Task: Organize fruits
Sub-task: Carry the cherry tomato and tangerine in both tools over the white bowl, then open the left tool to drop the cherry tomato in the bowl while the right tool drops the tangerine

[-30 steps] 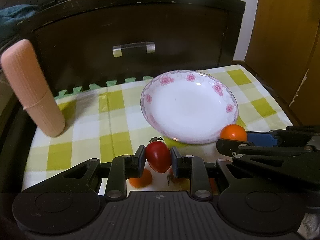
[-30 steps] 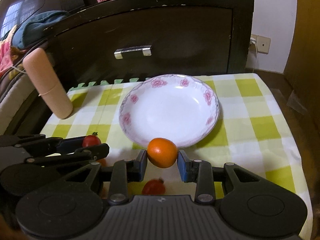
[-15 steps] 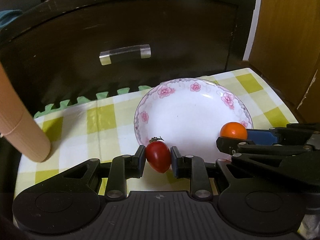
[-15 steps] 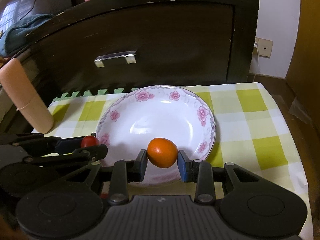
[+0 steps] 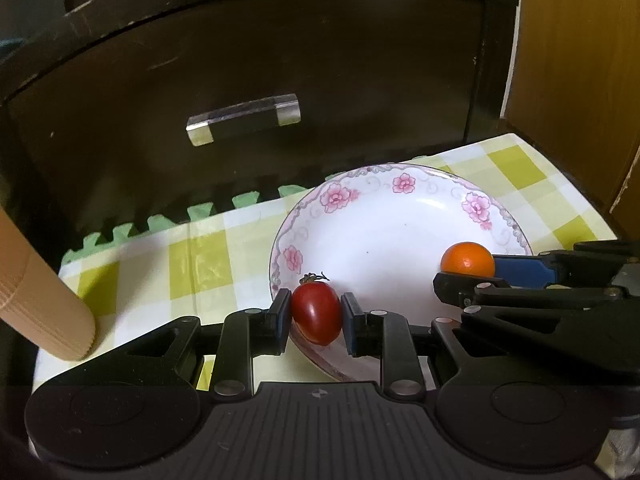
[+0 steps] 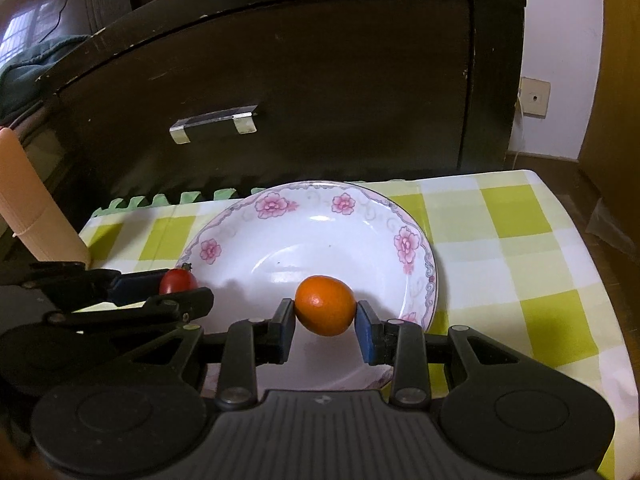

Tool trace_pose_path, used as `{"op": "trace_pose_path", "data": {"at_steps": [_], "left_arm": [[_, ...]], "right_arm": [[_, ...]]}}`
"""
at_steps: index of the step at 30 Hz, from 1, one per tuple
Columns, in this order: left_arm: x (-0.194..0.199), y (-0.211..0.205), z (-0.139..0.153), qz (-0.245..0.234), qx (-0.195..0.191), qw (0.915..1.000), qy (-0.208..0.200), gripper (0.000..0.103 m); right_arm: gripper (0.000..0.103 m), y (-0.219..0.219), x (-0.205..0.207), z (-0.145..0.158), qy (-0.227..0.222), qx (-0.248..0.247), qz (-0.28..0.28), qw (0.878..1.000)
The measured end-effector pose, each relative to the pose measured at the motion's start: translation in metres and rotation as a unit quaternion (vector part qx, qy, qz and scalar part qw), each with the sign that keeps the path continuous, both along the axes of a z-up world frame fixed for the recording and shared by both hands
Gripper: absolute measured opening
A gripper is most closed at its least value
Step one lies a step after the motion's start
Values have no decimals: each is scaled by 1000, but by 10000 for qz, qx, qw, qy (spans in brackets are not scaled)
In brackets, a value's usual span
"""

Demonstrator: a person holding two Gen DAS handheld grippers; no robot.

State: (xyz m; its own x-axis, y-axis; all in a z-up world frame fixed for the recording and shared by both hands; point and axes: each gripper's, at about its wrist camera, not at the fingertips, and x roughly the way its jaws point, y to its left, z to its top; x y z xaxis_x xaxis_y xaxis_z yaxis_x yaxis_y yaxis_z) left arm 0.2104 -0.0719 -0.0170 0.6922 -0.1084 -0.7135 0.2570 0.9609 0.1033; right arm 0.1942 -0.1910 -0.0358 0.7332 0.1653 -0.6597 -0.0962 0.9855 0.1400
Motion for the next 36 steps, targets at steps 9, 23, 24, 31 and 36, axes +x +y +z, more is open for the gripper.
{"op": "trace_pose_path", "data": {"at_steps": [9, 23, 24, 31, 36], "left_arm": [[2, -5, -5, -88, 64, 9999, -50, 33], [1, -4, -1, -35, 57, 10000, 29, 37], [1, -4, -1, -16, 78, 10000, 19, 41], [2, 7, 5, 182, -60, 9998, 104, 59], [-4, 7, 14, 181, -31, 9998, 27, 63]], "right_arm": [[33, -5, 6, -9, 31, 82, -53, 9999], [33, -5, 8, -9, 95, -8, -160, 9998], [33, -4, 7, -9, 87, -30, -169, 9998], [34, -3, 3, -3, 29, -106, -215, 9997], [37, -2, -2, 4, -69, -214, -241, 9995]]}}
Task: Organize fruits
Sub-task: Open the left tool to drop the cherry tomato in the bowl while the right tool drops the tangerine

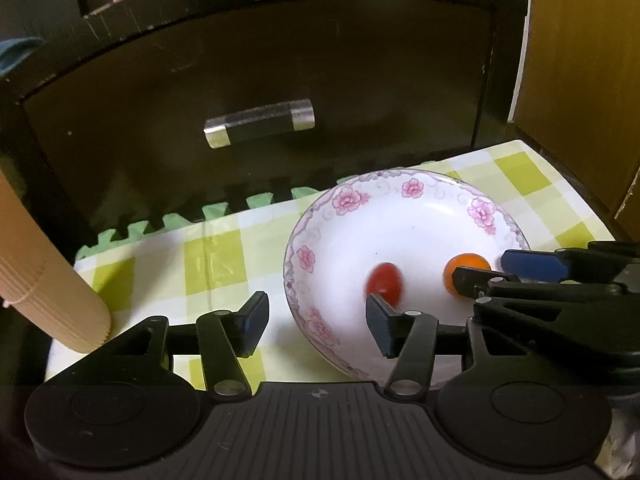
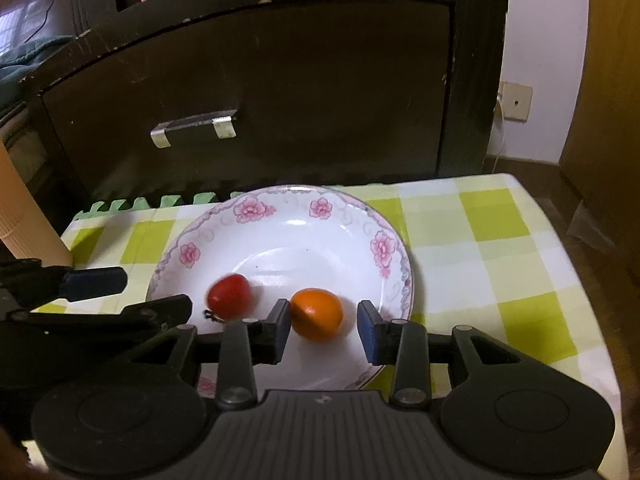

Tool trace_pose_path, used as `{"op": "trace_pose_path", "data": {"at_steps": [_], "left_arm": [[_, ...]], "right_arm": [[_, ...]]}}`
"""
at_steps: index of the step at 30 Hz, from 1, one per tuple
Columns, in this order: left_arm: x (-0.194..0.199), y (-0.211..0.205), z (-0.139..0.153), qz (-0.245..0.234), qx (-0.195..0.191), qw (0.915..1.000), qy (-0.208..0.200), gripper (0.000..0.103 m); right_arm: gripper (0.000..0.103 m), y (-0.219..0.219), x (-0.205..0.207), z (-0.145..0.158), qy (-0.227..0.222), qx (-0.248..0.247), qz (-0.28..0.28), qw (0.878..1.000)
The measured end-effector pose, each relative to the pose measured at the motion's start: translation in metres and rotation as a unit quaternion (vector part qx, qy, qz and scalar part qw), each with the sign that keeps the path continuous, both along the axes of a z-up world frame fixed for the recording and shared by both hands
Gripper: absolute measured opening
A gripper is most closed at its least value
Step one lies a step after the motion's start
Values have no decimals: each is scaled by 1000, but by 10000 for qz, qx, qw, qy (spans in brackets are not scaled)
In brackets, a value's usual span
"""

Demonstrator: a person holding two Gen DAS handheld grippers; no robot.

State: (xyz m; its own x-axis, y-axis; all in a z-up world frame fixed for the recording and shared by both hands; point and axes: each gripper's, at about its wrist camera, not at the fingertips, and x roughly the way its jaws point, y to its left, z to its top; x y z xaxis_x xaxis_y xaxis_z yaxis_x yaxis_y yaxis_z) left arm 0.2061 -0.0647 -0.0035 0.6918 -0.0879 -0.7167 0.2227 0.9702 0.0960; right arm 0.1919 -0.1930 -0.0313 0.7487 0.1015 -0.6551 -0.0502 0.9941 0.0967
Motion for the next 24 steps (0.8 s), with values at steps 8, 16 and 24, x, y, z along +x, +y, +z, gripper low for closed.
{"op": "trace_pose_path", "data": {"at_steps": [8, 16, 24], "left_arm": [[-14, 6, 13, 33, -31, 9999, -95, 69], [-32, 13, 27, 45, -76, 9997, -242, 73], [-47, 21, 36, 112, -109, 9994, -302, 74]], "right_arm": [[41, 1, -15, 14, -152, -62, -21, 9999], [42, 5, -32, 29, -328, -128, -30, 9994], [42, 14, -48, 39, -401, -111, 31, 9991]]}}
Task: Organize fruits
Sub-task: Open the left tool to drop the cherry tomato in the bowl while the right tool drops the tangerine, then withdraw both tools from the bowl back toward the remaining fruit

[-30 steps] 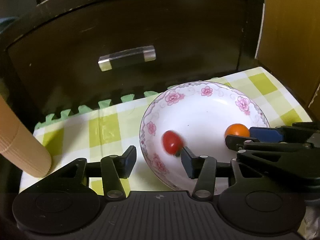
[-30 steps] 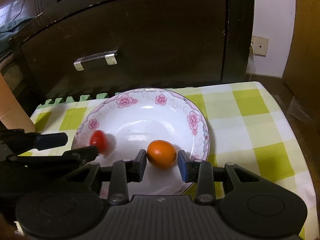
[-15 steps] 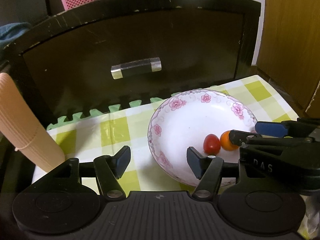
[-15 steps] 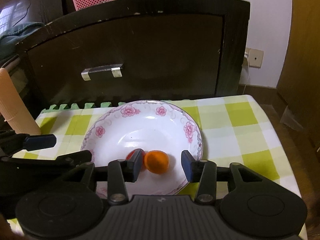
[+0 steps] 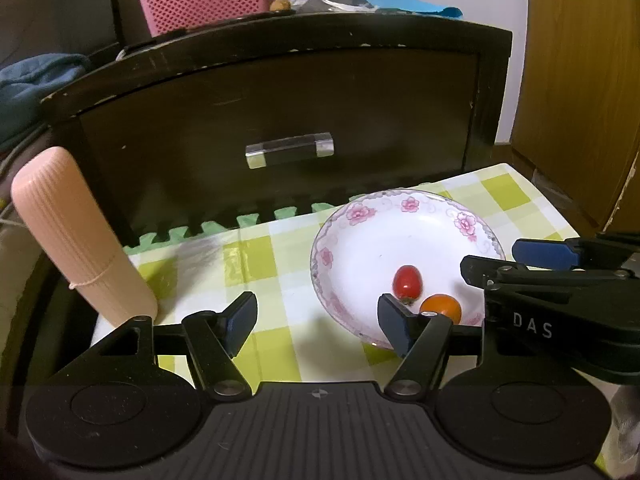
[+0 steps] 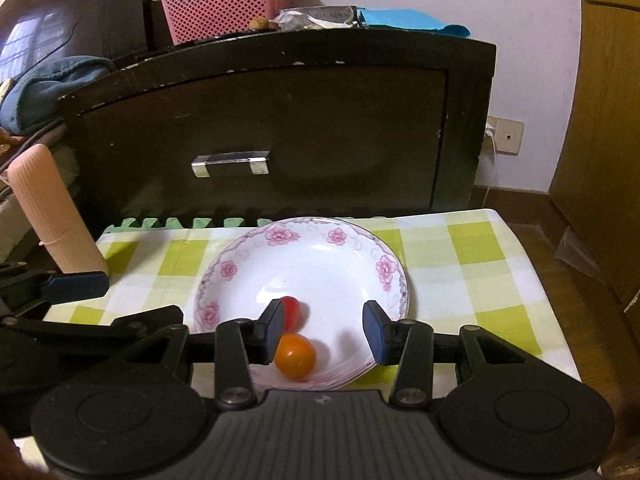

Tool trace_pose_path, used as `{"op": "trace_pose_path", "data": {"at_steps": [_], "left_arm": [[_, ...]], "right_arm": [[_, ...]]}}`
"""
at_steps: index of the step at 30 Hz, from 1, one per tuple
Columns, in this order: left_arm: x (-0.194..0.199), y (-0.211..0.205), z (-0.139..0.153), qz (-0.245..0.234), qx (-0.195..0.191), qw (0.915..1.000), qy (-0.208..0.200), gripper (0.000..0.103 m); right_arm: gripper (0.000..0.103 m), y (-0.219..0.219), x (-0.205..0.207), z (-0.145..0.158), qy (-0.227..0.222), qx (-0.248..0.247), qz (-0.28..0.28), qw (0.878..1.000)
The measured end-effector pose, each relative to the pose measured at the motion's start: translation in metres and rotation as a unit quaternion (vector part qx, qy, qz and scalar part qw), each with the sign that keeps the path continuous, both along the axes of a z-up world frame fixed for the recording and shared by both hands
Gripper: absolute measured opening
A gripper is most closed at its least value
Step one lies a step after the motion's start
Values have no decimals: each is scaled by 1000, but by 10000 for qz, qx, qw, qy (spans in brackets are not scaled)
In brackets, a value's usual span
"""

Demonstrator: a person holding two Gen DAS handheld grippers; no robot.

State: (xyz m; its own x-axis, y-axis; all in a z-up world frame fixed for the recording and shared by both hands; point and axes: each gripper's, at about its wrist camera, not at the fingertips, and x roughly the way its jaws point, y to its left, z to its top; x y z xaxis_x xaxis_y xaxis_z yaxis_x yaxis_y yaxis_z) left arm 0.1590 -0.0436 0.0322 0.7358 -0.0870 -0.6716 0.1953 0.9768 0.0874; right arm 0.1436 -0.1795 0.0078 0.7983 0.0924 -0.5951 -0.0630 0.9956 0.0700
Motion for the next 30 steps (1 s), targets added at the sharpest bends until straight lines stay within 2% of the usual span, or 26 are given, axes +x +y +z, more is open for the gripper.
{"op": "trace_pose_path", "data": {"at_steps": [4, 13, 30], "left_arm": [[-5, 5, 1, 21, -38, 10000, 30, 78], [-15, 10, -1, -12, -83, 9999, 114, 78], [-60, 32, -9, 97, -296, 9982, 504, 79]], "right_arm": [[42, 3, -6, 2, -26, -27, 56, 10000], [43, -9, -13, 3, 3, 100, -115, 9999], [43, 5, -60, -14, 514, 127, 127, 9985]]}}
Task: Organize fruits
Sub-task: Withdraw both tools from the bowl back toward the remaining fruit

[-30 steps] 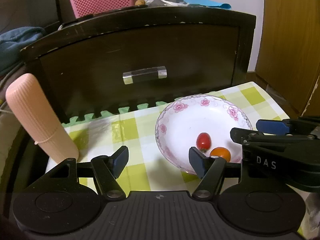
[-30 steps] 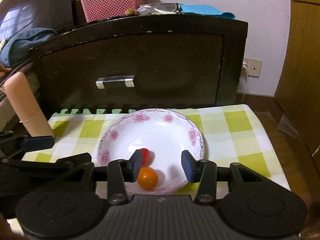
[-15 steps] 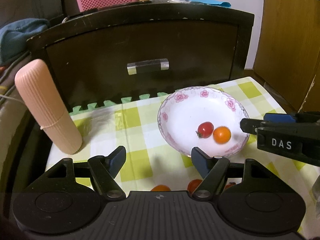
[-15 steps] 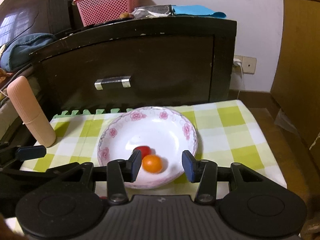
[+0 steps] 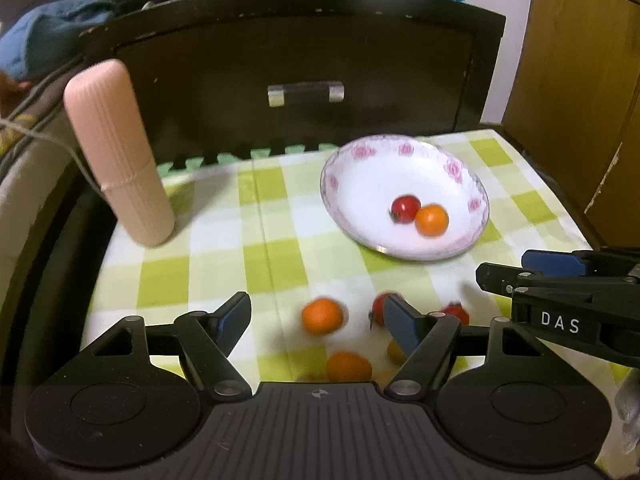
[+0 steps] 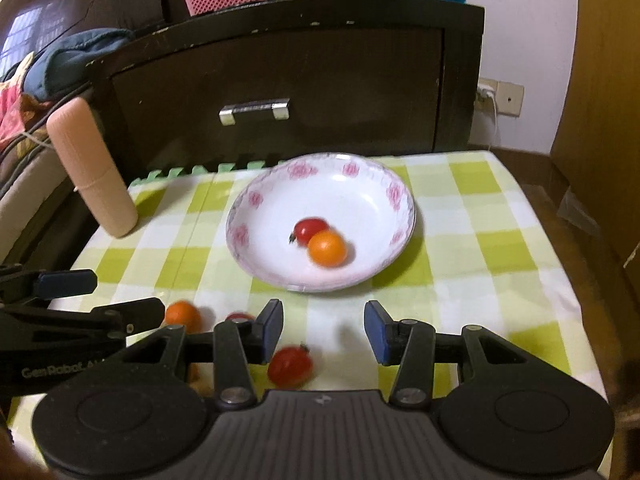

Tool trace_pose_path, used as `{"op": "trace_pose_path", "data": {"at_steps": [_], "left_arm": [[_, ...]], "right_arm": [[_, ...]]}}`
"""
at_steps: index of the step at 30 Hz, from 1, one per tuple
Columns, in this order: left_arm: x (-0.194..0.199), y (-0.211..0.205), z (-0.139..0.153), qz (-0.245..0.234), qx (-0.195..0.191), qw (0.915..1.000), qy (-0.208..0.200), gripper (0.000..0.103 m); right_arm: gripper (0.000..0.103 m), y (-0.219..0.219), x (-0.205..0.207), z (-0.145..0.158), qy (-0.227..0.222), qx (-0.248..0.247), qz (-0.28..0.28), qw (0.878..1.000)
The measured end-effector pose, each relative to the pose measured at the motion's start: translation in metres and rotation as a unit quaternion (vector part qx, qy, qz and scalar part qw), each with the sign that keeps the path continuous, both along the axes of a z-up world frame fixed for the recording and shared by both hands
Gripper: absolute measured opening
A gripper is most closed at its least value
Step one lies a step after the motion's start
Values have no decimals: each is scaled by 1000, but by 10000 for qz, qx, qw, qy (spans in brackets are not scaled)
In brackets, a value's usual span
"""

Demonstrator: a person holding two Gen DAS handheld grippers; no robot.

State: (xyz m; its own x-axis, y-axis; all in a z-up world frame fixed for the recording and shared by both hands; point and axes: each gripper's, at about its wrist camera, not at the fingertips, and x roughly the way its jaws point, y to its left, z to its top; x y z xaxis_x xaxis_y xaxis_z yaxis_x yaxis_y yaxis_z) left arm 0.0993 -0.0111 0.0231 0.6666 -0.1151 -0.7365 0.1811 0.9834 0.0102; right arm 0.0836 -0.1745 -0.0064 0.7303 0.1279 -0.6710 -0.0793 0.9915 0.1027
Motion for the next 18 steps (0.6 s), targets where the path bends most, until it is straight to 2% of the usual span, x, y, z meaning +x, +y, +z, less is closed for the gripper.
{"op": "trace_pose_path", "data": {"at_steps": [11, 18], "left_arm": [[-33, 11, -10, 46, -139, 9994, 326, 80], [-50, 10, -19, -50, -44, 9989, 468, 80]], "right_arm": [[44, 7, -29, -4, 178, 48, 79, 9998], [44, 7, -38, -8, 332, 215, 92, 9992]]}}
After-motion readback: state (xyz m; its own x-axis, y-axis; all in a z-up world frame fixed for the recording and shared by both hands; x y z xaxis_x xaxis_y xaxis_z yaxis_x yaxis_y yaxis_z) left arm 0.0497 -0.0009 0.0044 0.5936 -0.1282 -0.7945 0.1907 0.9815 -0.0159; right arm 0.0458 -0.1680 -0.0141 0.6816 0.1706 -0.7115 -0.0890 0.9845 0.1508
